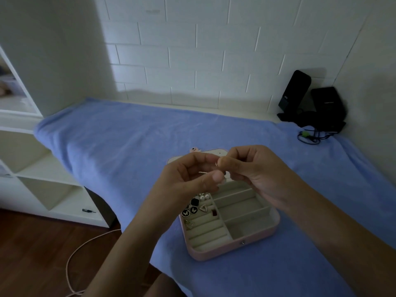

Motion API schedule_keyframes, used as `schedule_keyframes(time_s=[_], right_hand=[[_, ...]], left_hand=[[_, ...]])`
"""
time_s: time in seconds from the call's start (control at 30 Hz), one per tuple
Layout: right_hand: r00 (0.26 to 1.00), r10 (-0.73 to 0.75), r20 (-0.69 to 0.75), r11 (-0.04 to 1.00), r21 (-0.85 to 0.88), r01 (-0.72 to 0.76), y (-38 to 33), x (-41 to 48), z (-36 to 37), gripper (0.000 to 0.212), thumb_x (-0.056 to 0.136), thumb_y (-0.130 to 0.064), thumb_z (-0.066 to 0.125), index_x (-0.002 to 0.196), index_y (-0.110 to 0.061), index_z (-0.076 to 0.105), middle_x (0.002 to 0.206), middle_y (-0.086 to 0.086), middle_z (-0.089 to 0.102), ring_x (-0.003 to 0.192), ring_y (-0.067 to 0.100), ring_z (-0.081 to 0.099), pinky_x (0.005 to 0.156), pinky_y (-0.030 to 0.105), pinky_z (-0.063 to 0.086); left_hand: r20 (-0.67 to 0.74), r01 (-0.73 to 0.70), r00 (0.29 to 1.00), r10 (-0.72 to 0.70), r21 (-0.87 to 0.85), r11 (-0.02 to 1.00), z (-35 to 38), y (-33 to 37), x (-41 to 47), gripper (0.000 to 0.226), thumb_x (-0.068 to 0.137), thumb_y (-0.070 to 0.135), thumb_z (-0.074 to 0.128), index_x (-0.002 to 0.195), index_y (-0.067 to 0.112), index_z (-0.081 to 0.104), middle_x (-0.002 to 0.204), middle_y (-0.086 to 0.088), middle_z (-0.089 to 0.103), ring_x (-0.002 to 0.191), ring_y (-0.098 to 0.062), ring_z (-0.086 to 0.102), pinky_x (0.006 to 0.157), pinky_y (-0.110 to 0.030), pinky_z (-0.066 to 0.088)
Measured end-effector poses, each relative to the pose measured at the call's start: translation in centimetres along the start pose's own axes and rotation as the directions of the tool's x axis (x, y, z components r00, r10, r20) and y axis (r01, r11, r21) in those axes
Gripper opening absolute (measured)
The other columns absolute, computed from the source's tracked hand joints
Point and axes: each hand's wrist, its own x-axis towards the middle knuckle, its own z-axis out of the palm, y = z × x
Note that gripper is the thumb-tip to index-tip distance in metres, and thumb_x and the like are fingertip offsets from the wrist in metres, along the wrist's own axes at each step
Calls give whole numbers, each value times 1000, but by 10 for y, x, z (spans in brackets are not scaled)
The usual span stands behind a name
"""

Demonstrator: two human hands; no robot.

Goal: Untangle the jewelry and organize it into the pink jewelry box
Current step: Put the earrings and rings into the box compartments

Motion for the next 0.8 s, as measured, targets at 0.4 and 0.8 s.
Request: schedule_keyframes(time_s=[0.4,0.8], right_hand=[[949,-279,-149,879,-437,190,1,0,0,24,68,-38,72,65,-15,67,53,5,56,49,11,43,47,20,35],[994,-95,-54,890,-452,61,-11,1,-13,41,64,-48,65,73,-8,68,54,1,51,46,4,39,47,14,32]], left_hand=[[-98,57,994,-55,18,998,5,2,-4,31,66,18,68,95,8,66,77,-13,73,62,-17,69,59,-21,54],[-137,4,991,10,100,995,1,3,-6,29,61,31,69,79,7,68,70,-7,71,65,-16,67,64,-24,56]])
